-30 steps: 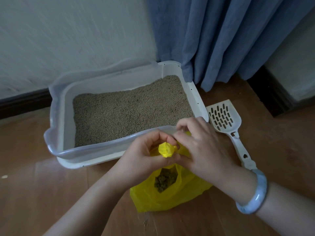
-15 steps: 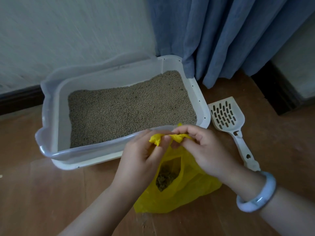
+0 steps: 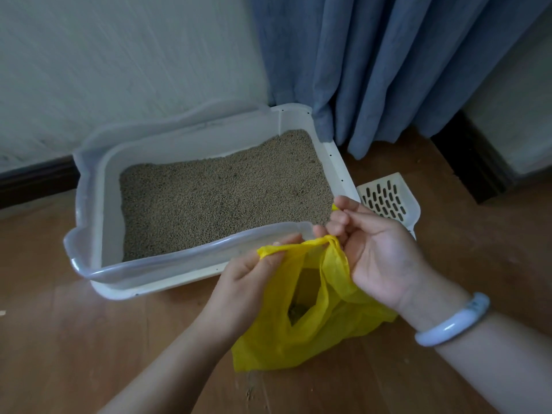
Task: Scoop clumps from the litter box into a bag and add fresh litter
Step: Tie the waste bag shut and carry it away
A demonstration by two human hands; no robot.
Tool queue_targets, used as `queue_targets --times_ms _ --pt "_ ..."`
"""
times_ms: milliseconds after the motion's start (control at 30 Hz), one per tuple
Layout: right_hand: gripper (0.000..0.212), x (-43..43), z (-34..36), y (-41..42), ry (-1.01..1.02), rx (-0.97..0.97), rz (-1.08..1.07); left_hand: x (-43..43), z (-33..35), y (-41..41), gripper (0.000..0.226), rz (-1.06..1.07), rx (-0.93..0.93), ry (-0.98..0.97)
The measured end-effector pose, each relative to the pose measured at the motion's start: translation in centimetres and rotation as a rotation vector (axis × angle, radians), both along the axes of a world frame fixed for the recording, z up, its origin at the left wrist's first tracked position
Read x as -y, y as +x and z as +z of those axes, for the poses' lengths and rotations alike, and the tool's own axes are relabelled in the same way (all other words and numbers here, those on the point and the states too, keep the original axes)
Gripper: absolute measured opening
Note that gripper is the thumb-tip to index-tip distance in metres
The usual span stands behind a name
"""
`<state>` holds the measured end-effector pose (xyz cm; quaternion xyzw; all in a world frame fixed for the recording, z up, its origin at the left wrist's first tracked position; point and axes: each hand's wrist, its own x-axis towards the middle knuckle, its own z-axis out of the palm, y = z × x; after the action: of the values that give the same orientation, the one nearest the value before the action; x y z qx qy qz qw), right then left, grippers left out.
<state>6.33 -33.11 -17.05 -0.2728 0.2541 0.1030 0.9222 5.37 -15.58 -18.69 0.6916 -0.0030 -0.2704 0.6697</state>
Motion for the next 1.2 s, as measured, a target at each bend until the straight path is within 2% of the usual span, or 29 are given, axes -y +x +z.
queue_targets --times_ms 100,167,200,267,333,467,533,667,833,933,1067,1200 --pt "0.016 0.4 -0.5 -0.2 -0.053 0.016 0.042 0.1 0.4 -0.4 0.031 0.058 -0.163 -0.197" --pt "0.014 0.4 -0.5 -0.5 -0.17 0.08 0.132 0.4 0.3 -0.6 0.034 0.148 -0.229 -0.235" --pt "0.012 0.3 -0.5 -0.7 -0.25 0.122 0.182 0.6 0.1 -0.5 0.029 0.209 -0.243 -0.238" --pt "0.015 -0.1 -0.8 -1.1 -0.428 0.211 0.276 1.1 0.4 -0.2 0.02 0.271 -0.249 -0.271" --pt "0.014 -0.4 -1.0 -1.4 -0.566 0.282 0.328 1.6 1.0 0.1 0.022 0.23 -0.267 -0.375" --pt "0.008 0.2 -1.3 -1.4 -0.634 0.32 0.305 2.4 1.8 0.3 0.02 0.155 -0.169 -0.492" --pt "0.007 0.5 -1.4 -1.4 -0.63 0.336 0.298 2.5 1.7 0.1 0.009 0.136 -0.121 -0.475" --pt "0.007 0.7 -1.4 -1.7 -0.647 0.403 0.33 2.3 1.2 0.0 0.024 0.158 -0.1 -0.454" --pt "0.006 0.2 -1.2 -2.1 -0.721 0.558 0.44 2.8 1.5 -0.1 0.028 0.061 0.123 -0.296" --pt "0.007 0.3 -1.6 -2.2 -0.887 0.631 0.517 2.5 1.2 0.1 0.029 -0.014 0.202 -0.198" --pt "0.008 1.3 -1.9 -2.6 -1.165 0.684 0.577 1.3 0.7 0.3 0.03 -0.005 0.111 -0.204" --pt "0.012 2.6 -2.5 -3.2 -1.295 0.71 0.635 -0.1 -0.2 0.3 0.033 -0.012 0.104 -0.064"
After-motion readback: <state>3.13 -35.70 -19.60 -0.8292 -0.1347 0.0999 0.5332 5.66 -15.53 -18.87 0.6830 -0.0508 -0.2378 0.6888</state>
